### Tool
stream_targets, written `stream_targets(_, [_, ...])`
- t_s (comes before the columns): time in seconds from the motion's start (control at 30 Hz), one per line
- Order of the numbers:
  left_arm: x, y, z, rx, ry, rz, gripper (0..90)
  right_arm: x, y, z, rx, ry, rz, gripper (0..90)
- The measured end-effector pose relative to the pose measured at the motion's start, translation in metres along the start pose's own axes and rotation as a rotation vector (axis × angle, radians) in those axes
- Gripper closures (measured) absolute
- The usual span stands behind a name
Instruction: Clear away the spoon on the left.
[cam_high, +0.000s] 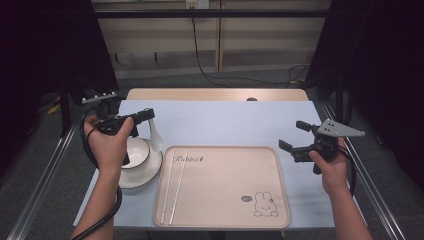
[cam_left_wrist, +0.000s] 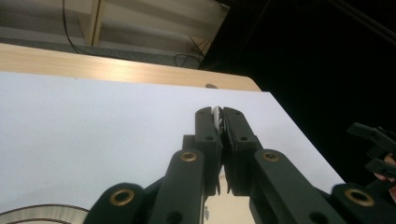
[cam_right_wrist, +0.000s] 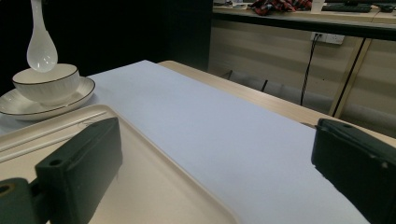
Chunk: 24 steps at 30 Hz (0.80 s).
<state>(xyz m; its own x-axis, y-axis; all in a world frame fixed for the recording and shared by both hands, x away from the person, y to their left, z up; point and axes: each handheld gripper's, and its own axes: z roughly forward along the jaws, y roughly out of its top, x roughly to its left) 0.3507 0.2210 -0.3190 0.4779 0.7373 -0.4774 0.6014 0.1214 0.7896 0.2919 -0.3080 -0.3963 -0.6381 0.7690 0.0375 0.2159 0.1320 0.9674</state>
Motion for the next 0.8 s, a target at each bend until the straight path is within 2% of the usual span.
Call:
stream_targets(0.23, [-0.002,-0.008,0.010,0.046,-0.026,-0.002,85.8,0.000,0.000,0.000,-0.005,-0.001,0.003,1.7])
stream_targets(0.37, [-0.003,-0.012,0.014,0.075,-0.035,-0.012,85.8,0.000,0.000,0.000,-0.004,0.000,0.003,1.7])
stream_targets(0.4, [-0.003,-0.015,0.016,0.085,-0.049,-0.023,85.9,0.000,0.000,0.000,-0.005,-0.001,0.001,1.7])
stream_targets(0.63, [-0.005,-0.022,0.023,0.123,-0.054,-0.028,85.9,0.000,0.000,0.000,-0.001,-0.001,0.003,1.7])
stream_targets(0.7, [-0.005,-0.027,0.027,0.148,-0.072,-0.034,85.9,0.000,0.000,0.000,0.000,-0.001,-0.001,1.7])
stream_targets(0.8, [-0.005,-0.029,0.030,0.160,-0.074,-0.040,85.9,0.000,0.000,0.000,-0.003,-0.001,-0.002,1.7])
